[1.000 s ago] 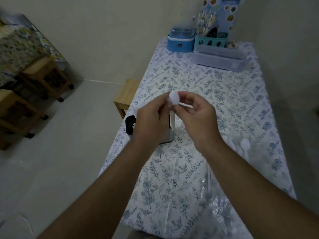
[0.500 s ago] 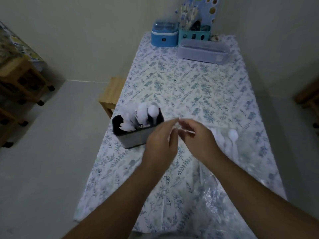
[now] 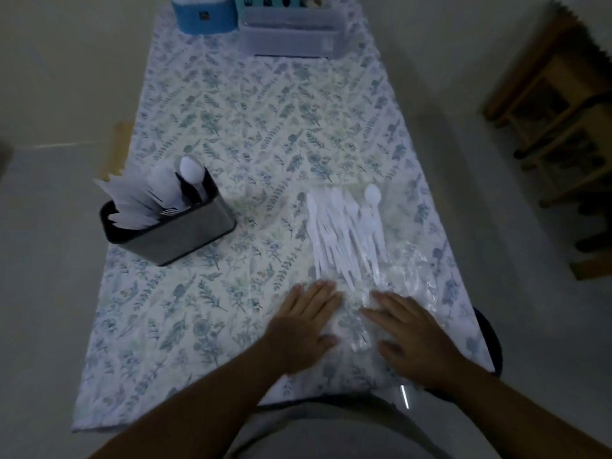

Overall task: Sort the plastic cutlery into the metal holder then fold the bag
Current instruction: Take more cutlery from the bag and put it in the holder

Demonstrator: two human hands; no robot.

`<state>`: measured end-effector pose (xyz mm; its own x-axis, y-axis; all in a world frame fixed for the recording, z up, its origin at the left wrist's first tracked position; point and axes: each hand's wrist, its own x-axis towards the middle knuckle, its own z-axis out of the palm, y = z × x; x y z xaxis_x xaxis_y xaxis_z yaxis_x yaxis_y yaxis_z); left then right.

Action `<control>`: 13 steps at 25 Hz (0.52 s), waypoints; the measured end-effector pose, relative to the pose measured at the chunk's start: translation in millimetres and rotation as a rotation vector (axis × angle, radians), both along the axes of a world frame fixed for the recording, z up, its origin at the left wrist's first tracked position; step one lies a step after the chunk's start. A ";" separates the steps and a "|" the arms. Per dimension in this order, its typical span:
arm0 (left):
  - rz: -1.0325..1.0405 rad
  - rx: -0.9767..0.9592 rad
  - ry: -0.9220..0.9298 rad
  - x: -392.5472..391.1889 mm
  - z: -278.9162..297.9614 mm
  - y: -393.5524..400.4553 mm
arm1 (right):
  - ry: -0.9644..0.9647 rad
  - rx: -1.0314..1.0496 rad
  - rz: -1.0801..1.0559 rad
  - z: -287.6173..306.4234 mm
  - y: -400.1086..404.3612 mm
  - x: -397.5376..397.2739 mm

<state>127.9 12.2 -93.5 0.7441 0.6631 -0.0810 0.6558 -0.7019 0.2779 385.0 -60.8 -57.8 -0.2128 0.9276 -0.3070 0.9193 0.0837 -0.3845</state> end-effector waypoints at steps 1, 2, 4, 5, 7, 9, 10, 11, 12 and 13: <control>-0.029 0.041 0.049 -0.8 2.2 9.8 | -0.025 -0.007 -0.020 -2.6 -2.0 -2.7; -0.020 0.084 0.087 0.4 9.2 21.0 | -0.045 -0.009 -0.068 -3.6 -0.4 -9.6; 0.107 0.106 0.111 5.3 28.8 39.4 | -0.047 -0.003 -0.197 -0.9 8.9 -31.0; 0.162 0.090 0.079 6.1 34.8 40.8 | -0.035 -0.003 -0.255 1.3 15.5 -42.7; 0.096 0.028 0.011 -6.0 35.4 24.4 | 0.003 -0.018 -0.347 5.4 27.5 -64.2; -0.043 -0.023 0.052 -29.4 25.1 -1.6 | 0.000 -0.062 -0.374 6.6 33.8 -78.2; -0.051 -0.033 0.094 -39.7 19.2 -9.6 | -0.019 -0.064 -0.351 7.2 33.8 -81.8; -0.016 -0.025 0.124 -46.5 14.6 -12.0 | -0.036 -0.033 -0.305 7.5 32.1 -84.6; 0.035 -0.017 0.143 -48.9 12.6 -10.8 | -0.039 0.008 -0.246 7.7 29.8 -86.2; 0.086 -0.023 0.152 -48.3 13.9 -8.2 | -0.016 0.044 -0.195 7.0 28.1 -86.8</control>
<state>79.6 4.0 -79.6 0.6625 0.7207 -0.2040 0.7490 -0.6358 0.1863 298.2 -32.7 -50.8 -0.0230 0.9635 -0.2666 0.9256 -0.0803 -0.3700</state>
